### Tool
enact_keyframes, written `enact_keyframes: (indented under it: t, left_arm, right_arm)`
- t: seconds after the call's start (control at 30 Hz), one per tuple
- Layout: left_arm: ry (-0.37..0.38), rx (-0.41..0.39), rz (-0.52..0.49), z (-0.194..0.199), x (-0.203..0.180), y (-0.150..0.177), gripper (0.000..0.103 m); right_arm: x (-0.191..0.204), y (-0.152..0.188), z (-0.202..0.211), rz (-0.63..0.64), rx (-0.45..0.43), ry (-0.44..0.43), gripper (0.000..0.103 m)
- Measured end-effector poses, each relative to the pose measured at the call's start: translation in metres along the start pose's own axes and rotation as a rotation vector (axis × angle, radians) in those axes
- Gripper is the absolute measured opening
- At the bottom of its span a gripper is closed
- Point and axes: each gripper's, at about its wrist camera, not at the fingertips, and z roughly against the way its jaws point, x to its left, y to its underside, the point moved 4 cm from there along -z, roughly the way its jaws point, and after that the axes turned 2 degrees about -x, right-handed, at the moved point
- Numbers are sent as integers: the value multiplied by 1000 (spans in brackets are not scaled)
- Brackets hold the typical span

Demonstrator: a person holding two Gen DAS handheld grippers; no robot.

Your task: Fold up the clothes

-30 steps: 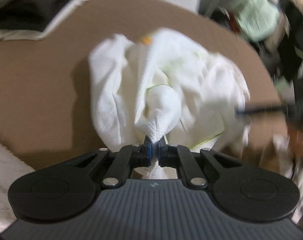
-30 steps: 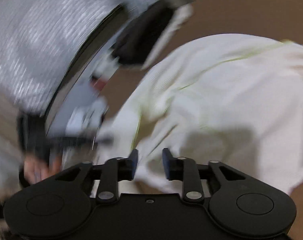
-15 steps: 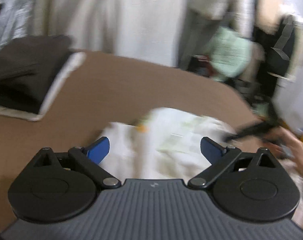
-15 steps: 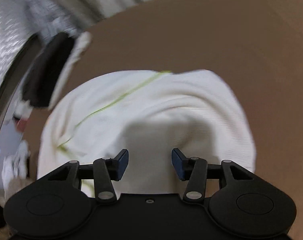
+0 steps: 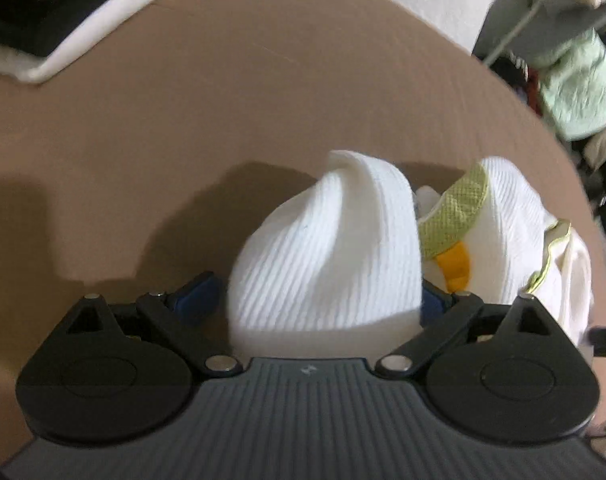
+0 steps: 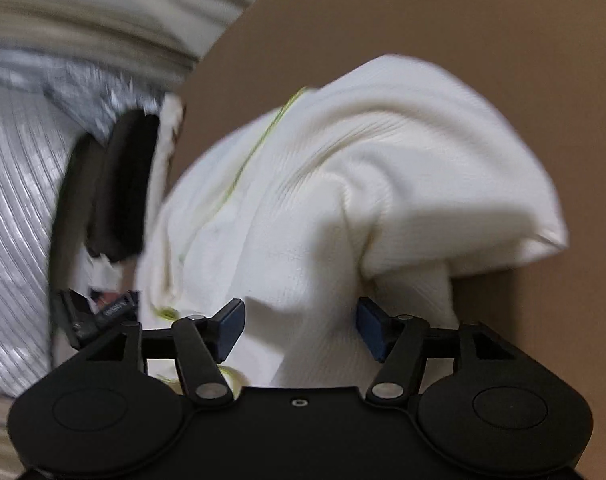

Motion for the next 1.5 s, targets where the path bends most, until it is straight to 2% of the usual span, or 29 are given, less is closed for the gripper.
enact_keyframes:
  t: [0.07,0.13,0.17,0.2,0.23,0.27,0.3,0.33,0.43,0.53,0.6,0.67,0.7,0.73,0.77,0.8,0.83,0.9,0.93,1.0,1.03,1.1,1.13,1.2,1.27,1.33,1.37,1.43,1.5]
  left_arm:
    - [39,-12,57,4,9,-1,99]
    - [79,-28,159,6,21,-4,96]
    - [93,-41,175,7,24,-6,74]
    - [105,-52,180,9,26,-8,44]
    - [111,-61,159,12,23,-9,11]
    - [117,-70,139,16,21,-11,11]
    - [118,-91,113,21,17,-11,11]
    - [108,-154,66,34,10,-13,11]
    - [71,-435,-136,94,-22,-26,10]
    - [61,-668,-191,164,-41,-45,10]
    - [76,-863,-131,214,-34,-52,10]
    - [90,-1048,-50,262,-26,-58,11]
    - [92,-1105,54,273,-16,-62,11]
    - [101,-1116,162,276,-2,-66,12]
    - [99,-1085,226,271,12,-70,14]
    - [60,-1026,260,257,24,-74,15]
    - [3,-958,274,240,35,-77,15]
    - [-179,-765,217,194,55,-74,16]
    - [-229,-665,215,170,69,-67,19]
    - [-327,-463,211,125,97,-52,19]
    - [-346,-379,229,106,110,-46,18]
    - [-236,-308,372,92,129,-42,17]
    - [-197,-319,417,94,133,-43,17]
    - [-201,-373,389,107,132,-50,17]
    - [-292,-417,282,115,117,-48,18]
    - [-337,-440,203,120,110,-52,19]
    - [-333,-448,193,120,107,-50,19]
    - [-315,-465,190,123,104,-46,17]
    - [-307,-486,172,125,100,-46,15]
  right_arm:
    - [5,-5,-19,44,19,52,72]
    - [5,-15,-37,52,15,80,77]
    - [4,-17,-40,30,-6,72,77]
    - [2,-19,-44,7,-28,63,78]
    - [7,-18,-41,66,-57,75,67]
    - [13,-16,-39,129,-87,89,50]
    - [18,-14,-36,191,-116,102,13]
    - [31,-10,-32,301,-150,103,13]
    - [69,-6,-8,455,-294,71,12]
    - [114,-13,33,572,-456,90,11]
    - [150,-30,72,661,-600,101,11]
    - [180,-52,96,774,-757,204,10]
    - [196,-63,105,834,-843,276,10]
    - [204,-73,109,874,-909,350,10]
    - [213,-85,104,917,-965,433,17]
    - [218,-101,92,947,-966,483,42]
    - [218,-109,85,951,-929,525,62]
    - [210,-126,55,912,-852,573,63]
    - [199,-131,44,861,-788,555,60]
    - [171,-121,33,719,-716,512,60]
    - [156,-108,33,664,-701,482,62]
    - [127,-76,21,587,-665,406,62]
    - [115,-57,14,567,-637,359,62]
    - [102,-31,-21,526,-492,288,62]
    - [98,-13,-43,607,-360,244,62]
    - [105,4,-68,737,-262,235,64]
    - [119,6,-86,828,-241,271,65]
    - [128,16,-111,996,-258,330,70]
    - [119,15,-132,1043,-262,382,69]
